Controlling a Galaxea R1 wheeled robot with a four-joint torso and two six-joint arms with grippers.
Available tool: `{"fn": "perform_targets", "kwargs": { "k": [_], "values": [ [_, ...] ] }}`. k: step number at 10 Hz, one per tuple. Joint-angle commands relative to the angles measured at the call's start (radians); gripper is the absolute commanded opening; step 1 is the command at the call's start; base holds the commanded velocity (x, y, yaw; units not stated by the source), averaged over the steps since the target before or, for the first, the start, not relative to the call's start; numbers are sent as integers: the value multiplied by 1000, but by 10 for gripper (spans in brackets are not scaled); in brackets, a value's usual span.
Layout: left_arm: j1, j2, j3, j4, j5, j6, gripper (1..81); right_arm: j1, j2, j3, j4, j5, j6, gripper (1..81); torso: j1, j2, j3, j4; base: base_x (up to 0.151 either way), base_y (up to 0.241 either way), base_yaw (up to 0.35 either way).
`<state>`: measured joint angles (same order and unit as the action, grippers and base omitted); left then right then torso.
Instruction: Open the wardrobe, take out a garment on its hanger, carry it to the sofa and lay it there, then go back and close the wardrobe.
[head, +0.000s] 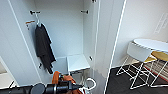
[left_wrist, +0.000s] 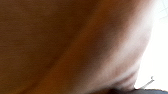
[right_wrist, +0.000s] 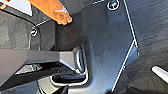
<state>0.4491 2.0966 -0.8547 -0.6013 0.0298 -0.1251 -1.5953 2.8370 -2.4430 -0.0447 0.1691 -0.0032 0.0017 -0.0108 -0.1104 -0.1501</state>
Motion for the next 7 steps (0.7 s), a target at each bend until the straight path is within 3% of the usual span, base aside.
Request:
{"fn": "perform_targets", "kwargs": {
  "k": [1,2,3,5,7],
  "values": [
    [-146,-12,37,54,7,32,10,24,-14,12,-4,-49,2,811,0,0,-72,0,0,0,-282],
    [-146,-9,37,58,7,32,10,24,-12,12,-4,-45,2,811,0,0,-102,0,0,0,-285],
    [-148,-1,28,63,5,32,10,25,-12,12,-3,-40,2,811,-1,0,-32,0,0,0,-292],
    [-166,42,-7,63,5,30,10,24,-9,12,-3,-40,2,811,0,0,-84,0,0,0,-299],
    [-215,91,-67,52,9,21,10,27,-5,13,-3,-40,2,811,0,1,-97,0,0,0,-307]
  ]
}}
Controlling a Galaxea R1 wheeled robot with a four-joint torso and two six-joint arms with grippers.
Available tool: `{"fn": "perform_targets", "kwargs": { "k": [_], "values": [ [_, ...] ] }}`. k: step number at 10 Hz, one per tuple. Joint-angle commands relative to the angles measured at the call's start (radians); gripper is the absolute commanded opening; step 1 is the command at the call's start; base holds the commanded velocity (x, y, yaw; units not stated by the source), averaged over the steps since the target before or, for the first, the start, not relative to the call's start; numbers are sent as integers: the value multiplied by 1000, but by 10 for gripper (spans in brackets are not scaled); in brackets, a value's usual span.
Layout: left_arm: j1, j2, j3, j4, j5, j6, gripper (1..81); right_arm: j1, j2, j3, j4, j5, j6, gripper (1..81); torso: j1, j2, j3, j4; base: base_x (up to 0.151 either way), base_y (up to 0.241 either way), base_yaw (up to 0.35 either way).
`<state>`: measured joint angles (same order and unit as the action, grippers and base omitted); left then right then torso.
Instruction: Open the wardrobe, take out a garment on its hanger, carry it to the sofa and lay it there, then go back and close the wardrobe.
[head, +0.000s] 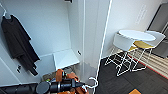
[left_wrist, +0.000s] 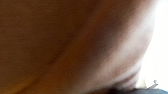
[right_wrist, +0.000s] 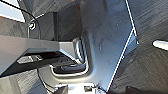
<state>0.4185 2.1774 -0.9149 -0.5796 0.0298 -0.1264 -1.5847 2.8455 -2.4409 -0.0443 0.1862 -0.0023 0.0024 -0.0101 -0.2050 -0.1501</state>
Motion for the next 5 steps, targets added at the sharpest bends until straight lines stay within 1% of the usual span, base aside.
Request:
{"fn": "perform_targets", "kwargs": {
  "k": [1,3,4,5],
  "values": [
    [-204,32,-33,27,16,16,10,18,-10,10,-3,-57,1,811,0,0,0,0,0,0,-308],
    [-243,55,-84,23,45,11,10,21,-6,7,-3,-57,1,811,0,0,0,0,0,0,-309],
    [-267,71,-114,6,73,4,10,21,-3,7,-5,-59,1,811,0,0,0,58,0,0,-310],
    [-287,88,-128,-5,85,4,10,22,-2,8,-5,-59,1,811,0,0,0,97,0,0,-311]
  ]
}}
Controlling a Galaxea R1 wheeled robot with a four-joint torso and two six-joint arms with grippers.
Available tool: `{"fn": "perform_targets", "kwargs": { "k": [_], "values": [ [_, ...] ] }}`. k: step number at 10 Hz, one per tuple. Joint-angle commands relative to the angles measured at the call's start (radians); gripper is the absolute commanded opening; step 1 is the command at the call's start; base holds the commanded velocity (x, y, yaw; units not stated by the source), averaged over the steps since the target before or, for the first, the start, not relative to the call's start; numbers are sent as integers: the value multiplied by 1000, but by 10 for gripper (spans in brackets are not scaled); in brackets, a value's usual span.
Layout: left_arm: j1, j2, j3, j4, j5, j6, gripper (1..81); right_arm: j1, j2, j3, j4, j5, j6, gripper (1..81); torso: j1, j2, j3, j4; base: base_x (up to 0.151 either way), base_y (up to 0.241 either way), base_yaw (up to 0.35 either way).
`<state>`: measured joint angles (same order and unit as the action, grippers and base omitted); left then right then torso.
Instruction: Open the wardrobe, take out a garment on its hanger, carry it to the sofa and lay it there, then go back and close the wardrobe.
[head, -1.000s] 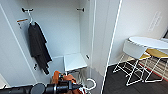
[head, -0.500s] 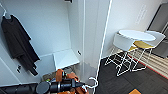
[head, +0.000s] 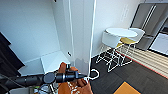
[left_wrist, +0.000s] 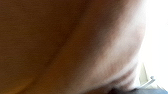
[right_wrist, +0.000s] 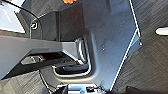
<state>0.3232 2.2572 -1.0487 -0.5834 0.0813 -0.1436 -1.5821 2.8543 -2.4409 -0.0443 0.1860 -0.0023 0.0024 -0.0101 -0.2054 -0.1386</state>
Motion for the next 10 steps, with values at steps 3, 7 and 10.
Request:
{"fn": "perform_targets", "kwargs": {
  "k": [3,7,10],
  "values": [
    [-249,74,-16,-32,57,21,10,23,-7,5,-5,-57,1,811,0,0,0,40,0,0,-313],
    [-253,136,-27,-30,58,21,10,20,-7,2,-5,-57,1,811,0,0,0,50,0,0,-320],
    [-253,125,-19,-27,64,21,10,18,-8,-7,-3,-57,2,811,0,0,0,50,0,0,-331]
  ]
}}
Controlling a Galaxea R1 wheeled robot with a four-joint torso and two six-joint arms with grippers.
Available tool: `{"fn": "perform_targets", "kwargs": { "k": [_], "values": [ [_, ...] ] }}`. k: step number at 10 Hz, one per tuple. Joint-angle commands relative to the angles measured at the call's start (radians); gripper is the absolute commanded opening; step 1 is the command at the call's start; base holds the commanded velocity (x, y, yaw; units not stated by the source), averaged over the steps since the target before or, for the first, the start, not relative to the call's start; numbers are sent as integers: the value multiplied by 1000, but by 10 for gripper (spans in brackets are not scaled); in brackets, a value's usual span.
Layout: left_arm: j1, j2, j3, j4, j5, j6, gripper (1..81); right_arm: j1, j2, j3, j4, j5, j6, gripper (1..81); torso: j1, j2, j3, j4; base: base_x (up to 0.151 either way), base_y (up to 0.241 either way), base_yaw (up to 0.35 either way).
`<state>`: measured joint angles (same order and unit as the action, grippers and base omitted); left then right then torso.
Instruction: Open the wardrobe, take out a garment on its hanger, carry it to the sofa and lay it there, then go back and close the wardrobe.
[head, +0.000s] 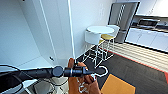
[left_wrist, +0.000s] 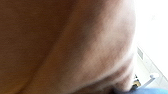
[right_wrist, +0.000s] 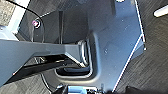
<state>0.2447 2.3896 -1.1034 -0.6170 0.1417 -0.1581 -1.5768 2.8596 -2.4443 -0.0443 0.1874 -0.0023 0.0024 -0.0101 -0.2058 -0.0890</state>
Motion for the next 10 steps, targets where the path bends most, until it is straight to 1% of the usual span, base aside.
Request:
{"fn": "perform_targets", "kwargs": {
  "k": [1,2,4,6,7,8,10],
  "values": [
    [-175,-9,34,6,6,35,10,8,-15,-7,-2,-59,2,811,0,0,0,0,0,0,-332],
    [-175,-7,33,8,13,35,10,5,-21,-7,0,-57,2,811,0,0,0,0,0,0,-334],
    [-175,-12,37,6,19,35,10,-7,-43,1,1,-23,2,811,0,0,0,0,0,0,-334],
    [-175,-13,37,6,27,35,10,-21,-64,2,1,-20,4,811,0,0,0,0,0,0,-334],
    [-175,-9,42,8,27,35,10,-35,-78,11,3,-4,7,811,0,0,0,0,0,0,-334],
    [-175,5,43,10,27,35,10,-45,-95,19,27,18,7,811,0,0,0,0,0,0,-335],
    [-175,34,42,11,27,35,10,-50,-95,13,37,23,7,811,2,2,-1,0,0,0,-336]
  ]
}}
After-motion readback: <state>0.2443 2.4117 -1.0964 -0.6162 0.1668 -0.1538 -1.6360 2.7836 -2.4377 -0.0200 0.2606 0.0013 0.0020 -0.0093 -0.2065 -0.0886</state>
